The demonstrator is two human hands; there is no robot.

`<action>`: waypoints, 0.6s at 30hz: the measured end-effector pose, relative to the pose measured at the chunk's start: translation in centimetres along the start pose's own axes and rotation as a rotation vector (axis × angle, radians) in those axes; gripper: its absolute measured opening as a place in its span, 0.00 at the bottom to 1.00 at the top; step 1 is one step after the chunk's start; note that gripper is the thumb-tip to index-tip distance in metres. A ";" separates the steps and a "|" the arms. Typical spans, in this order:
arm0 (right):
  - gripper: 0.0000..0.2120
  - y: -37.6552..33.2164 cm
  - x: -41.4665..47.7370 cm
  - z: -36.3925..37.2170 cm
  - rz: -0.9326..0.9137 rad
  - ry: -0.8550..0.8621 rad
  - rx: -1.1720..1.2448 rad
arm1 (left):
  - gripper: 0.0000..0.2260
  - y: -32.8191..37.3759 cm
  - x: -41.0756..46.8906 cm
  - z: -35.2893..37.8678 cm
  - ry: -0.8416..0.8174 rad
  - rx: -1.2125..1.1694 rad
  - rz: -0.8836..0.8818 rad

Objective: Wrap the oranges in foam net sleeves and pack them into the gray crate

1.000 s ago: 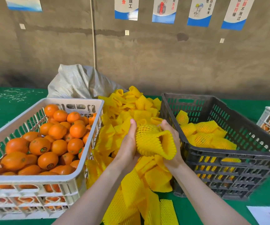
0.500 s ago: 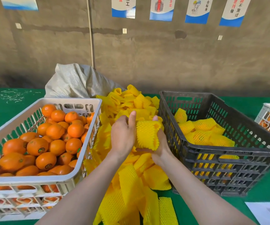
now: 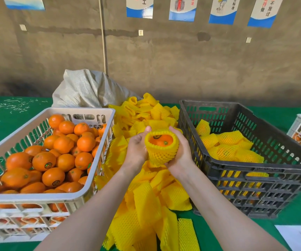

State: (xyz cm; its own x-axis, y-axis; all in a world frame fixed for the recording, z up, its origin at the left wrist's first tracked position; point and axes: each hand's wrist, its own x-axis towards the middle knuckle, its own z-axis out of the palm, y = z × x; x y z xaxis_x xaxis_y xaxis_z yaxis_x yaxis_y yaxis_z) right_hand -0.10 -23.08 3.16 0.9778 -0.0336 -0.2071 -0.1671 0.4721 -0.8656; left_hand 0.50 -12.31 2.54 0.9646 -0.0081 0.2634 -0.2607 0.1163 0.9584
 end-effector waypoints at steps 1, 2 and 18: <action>0.11 -0.1 0.1 -0.1 -0.030 -0.013 -0.021 | 0.18 0.0 0.0 -0.1 0.036 0.029 -0.037; 0.10 -0.2 0.1 -0.1 -0.070 -0.020 -0.076 | 0.17 0.1 0.1 -0.3 0.050 0.032 -0.128; 0.19 1.6 1.4 -2.8 -0.643 -0.015 -0.617 | 0.16 0.0 -1.1 -1.1 -0.267 -0.301 -0.712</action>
State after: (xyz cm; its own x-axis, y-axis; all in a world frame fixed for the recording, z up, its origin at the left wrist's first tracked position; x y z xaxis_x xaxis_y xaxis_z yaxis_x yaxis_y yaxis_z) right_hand 0.62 -24.82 0.22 0.9069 -0.1147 0.4053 0.3800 -0.1925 -0.9047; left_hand -0.49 -11.20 2.17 0.8438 -0.4125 -0.3433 0.4689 0.2553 0.8456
